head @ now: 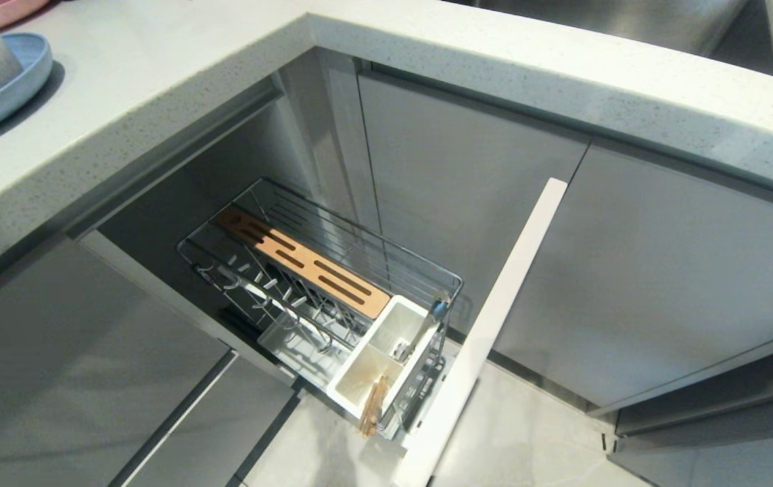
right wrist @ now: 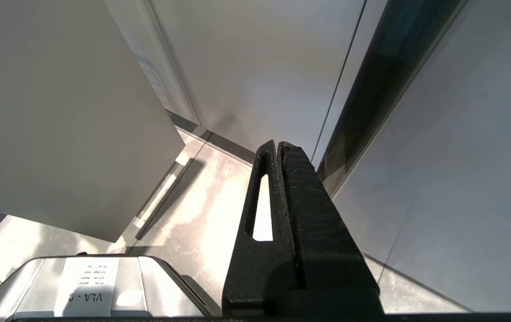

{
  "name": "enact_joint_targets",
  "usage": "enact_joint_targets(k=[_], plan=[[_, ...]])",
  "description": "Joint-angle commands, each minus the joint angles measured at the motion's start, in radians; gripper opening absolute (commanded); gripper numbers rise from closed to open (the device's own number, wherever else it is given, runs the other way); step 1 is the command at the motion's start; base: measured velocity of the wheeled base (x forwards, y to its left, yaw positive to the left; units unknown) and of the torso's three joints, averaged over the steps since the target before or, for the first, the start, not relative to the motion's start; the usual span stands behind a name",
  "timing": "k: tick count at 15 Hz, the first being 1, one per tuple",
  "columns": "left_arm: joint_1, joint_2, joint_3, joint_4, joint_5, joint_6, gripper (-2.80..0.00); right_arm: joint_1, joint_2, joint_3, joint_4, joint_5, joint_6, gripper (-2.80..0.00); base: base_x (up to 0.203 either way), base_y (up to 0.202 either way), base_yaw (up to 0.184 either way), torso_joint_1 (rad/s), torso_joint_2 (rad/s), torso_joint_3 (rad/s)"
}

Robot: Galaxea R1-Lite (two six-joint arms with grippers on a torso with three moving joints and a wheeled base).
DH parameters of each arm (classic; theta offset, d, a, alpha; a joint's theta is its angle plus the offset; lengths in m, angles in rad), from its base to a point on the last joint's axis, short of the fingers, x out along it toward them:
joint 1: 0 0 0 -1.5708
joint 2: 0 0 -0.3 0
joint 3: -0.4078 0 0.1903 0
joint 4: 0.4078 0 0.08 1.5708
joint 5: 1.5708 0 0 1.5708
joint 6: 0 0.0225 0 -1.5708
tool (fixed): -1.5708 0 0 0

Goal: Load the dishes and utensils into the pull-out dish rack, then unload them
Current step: Take the spoon out of the cupboard

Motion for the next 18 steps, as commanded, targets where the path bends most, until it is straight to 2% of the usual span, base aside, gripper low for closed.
enact_joint_targets(k=[1,4,18], plan=[[0.002,0.03,0.022,-0.023,-0.001,-0.004,-2.8,0.0,-0.004,0.002,-0.001,0.0,0.0,-2.8,0.0,0.0,0.0,0.0,0.0,0.0],[0.006,0.045,0.028,-0.024,-0.001,-0.025,-2.8,0.0,-0.004,0.002,0.0,0.0,0.0,-2.8,0.0,0.0,0.0,0.0,0.0,0.0],[0.026,0.077,0.065,-0.098,-0.002,-0.046,-2.8,0.001,-0.004,0.002,0.0,0.0,0.0,-2.8,0.0,0.0,0.0,0.0,0.0,0.0]])
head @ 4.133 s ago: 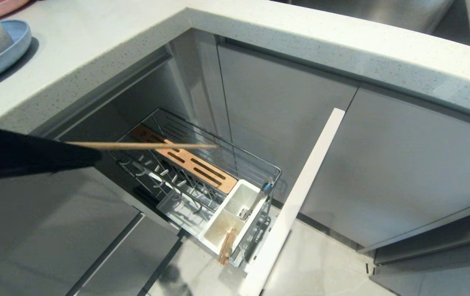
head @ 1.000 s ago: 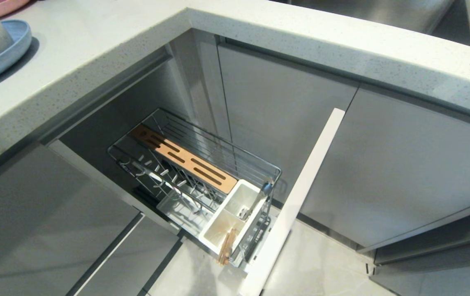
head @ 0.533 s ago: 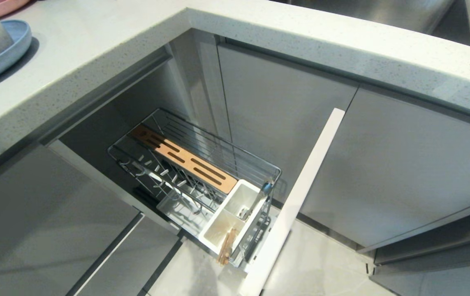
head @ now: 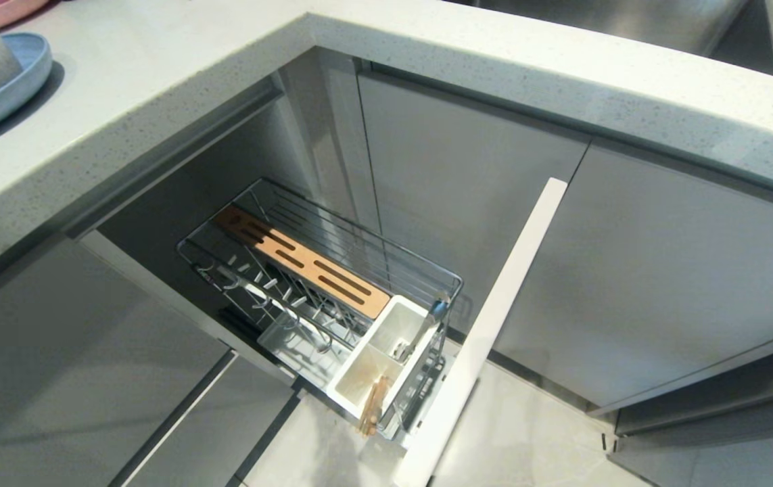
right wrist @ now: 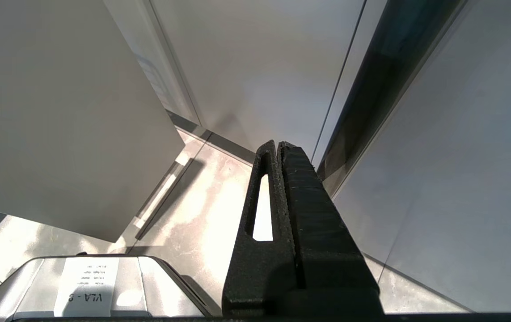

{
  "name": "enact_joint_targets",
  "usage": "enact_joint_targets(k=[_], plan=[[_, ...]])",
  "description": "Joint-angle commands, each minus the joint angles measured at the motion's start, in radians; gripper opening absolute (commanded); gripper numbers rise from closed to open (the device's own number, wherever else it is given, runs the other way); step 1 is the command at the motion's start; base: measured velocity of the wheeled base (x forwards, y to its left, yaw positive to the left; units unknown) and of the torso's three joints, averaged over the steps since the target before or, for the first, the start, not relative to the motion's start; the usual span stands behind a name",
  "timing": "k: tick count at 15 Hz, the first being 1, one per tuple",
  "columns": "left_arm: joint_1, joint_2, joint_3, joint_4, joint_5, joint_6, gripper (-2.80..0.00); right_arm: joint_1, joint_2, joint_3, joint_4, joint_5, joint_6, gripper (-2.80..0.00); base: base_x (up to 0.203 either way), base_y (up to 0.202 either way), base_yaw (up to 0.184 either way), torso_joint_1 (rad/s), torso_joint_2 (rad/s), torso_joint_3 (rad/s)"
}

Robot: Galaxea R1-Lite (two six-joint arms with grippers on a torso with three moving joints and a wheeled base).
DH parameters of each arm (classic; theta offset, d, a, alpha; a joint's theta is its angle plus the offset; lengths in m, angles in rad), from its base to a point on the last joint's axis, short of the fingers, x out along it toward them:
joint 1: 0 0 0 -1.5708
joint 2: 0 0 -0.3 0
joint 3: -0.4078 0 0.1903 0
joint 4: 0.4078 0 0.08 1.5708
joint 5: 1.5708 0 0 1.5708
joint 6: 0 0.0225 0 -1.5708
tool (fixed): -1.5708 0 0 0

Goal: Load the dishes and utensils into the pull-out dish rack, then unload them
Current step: Take the spoon out of the cupboard

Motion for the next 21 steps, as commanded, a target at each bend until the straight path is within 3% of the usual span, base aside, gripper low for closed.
enact_joint_targets(k=[1,21], plan=[[0.001,0.012,-0.001,-0.001,0.001,-0.014,-2.8,0.0,-0.004,0.002,0.0,0.0,0.0,-2.8,0.0,0.0,0.0,0.0,0.0,0.0],[0.007,0.037,-0.003,-0.035,0.002,-0.026,-2.8,0.001,-0.004,0.001,0.0,-0.001,0.0,-2.8,0.0,0.0,0.0,0.0,0.0,0.0]])
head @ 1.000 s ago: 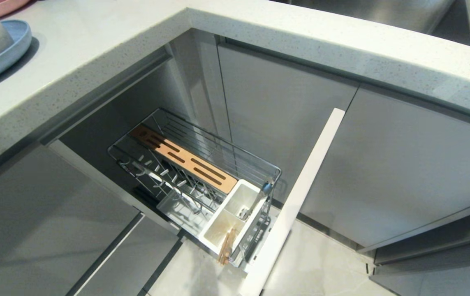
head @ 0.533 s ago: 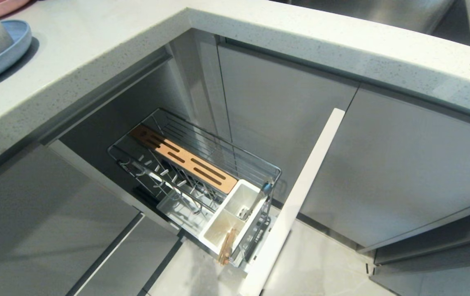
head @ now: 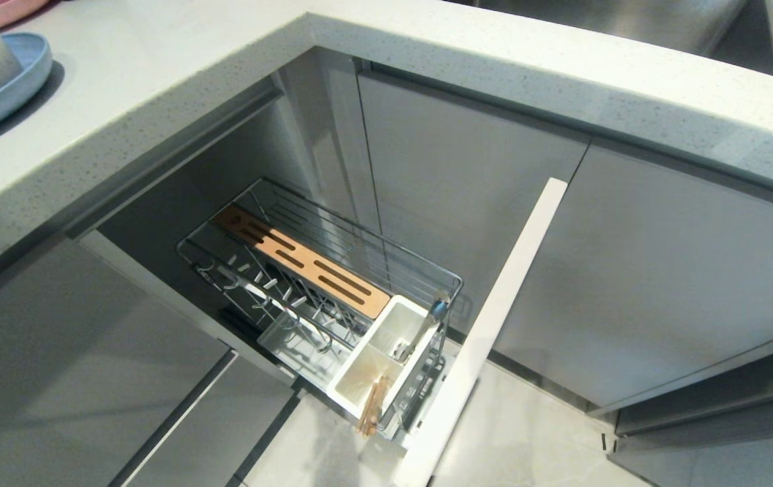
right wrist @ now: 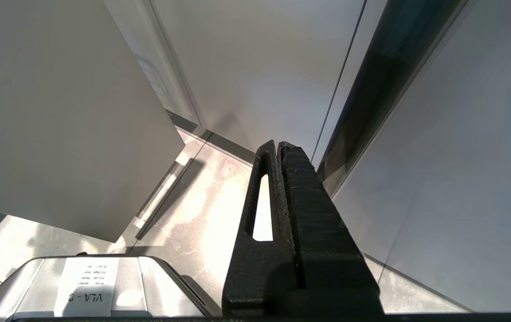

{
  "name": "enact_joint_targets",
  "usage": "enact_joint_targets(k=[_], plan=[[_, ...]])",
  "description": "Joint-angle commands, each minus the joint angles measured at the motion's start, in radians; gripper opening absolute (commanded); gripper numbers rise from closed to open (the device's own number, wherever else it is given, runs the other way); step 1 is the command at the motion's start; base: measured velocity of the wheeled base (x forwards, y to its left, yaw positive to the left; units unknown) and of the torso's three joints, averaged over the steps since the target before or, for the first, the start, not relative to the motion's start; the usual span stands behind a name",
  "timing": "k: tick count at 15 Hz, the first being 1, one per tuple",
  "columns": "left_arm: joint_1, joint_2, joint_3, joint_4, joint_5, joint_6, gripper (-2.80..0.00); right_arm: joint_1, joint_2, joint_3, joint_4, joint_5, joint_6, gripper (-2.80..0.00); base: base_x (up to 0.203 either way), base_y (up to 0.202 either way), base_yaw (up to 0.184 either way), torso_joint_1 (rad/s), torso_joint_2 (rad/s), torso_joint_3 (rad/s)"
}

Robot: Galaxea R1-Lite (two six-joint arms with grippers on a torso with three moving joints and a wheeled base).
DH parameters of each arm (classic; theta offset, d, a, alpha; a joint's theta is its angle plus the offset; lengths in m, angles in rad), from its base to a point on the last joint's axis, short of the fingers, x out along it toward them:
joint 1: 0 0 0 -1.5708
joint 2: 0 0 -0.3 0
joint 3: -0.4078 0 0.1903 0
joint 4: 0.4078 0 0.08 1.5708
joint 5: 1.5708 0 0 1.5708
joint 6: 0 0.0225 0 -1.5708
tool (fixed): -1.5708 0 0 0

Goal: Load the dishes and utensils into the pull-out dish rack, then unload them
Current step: Take the spoon out of the cupboard

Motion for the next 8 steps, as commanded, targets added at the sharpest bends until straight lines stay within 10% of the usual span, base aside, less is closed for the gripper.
enact_joint_targets(k=[1,2,3,8], plan=[[0.001,-0.006,0.0,0.001,0.003,-0.005,-2.8,0.0,-0.004,0.002,0.0,0.0,0.0,-2.8,0.0,0.0,0.0,0.0,0.0,0.0],[0.001,-0.007,0.0,0.001,0.003,-0.005,-2.59,0.0,-0.004,0.002,-0.001,0.0,0.0,-2.8,0.0,0.0,0.0,0.0,0.0,0.0],[0.001,-0.009,0.0,0.001,0.003,-0.005,0.0,0.0,-0.004,0.002,-0.001,0.0,0.0,-2.8,0.0,0.0,0.0,0.0,0.0,0.0],[0.001,-0.018,-0.007,0.0,0.006,-0.004,0.0,0.001,-0.004,0.002,0.0,0.0,0.0,-2.8,0.0,0.0,0.0,0.0,0.0,0.0]])
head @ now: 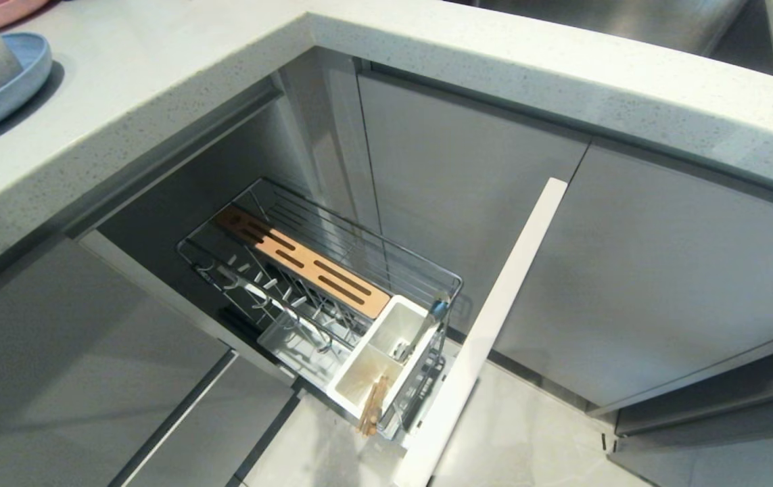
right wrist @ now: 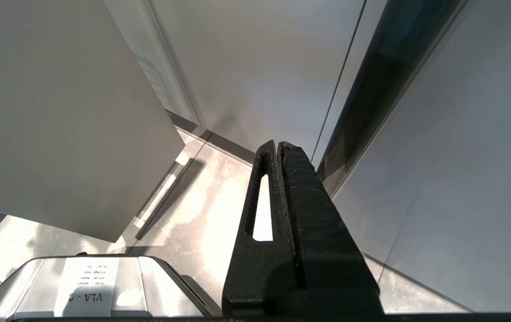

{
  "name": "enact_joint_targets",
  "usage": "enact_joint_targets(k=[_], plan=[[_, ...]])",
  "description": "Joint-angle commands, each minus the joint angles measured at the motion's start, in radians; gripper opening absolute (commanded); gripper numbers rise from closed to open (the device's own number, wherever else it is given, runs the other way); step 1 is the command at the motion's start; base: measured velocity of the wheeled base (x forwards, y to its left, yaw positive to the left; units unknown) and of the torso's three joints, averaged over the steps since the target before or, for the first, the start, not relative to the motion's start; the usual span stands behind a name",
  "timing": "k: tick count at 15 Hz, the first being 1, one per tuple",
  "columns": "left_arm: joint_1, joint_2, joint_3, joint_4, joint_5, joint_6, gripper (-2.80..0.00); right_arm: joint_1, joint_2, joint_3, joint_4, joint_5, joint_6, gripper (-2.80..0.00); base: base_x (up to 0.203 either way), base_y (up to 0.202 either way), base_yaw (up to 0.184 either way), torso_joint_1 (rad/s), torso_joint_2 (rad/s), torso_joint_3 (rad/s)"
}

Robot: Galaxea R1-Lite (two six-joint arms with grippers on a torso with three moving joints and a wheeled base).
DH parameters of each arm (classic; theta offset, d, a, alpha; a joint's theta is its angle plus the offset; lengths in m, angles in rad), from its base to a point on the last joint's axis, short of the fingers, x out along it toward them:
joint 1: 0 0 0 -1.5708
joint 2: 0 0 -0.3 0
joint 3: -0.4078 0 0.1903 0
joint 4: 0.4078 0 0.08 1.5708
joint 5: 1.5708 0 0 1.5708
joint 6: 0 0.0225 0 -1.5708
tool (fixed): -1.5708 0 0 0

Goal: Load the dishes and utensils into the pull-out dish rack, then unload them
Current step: Take the spoon out of the cupboard

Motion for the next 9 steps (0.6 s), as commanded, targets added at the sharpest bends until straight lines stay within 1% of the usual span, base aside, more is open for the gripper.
enact_joint_targets(k=[1,7,8,9], plan=[[0.001,-0.008,-0.008,-0.001,0.003,0.0,0.0,0.001,-0.004,0.002,0.0,0.0,0.0,-2.8,0.0,0.0,0.0,0.0,0.0,0.0],[0.0,-0.045,-0.106,0.001,0.006,0.006,0.0,0.001,-0.004,0.002,0.0,0.0,0.0,-2.8,0.0,0.0,0.0,0.0,0.0,0.0],[-0.001,-0.052,-0.134,0.002,0.006,0.016,-2.8,0.002,-0.004,0.002,0.0,0.0,0.0,-2.8,0.0,0.0,0.0,0.0,0.0,0.0],[-0.002,-0.055,-0.166,0.003,0.007,0.026,-2.8,0.0,-0.004,0.002,0.0,-0.001,0.0,-2.8,0.0,0.0,0.0,0.0,0.0,0.0]])
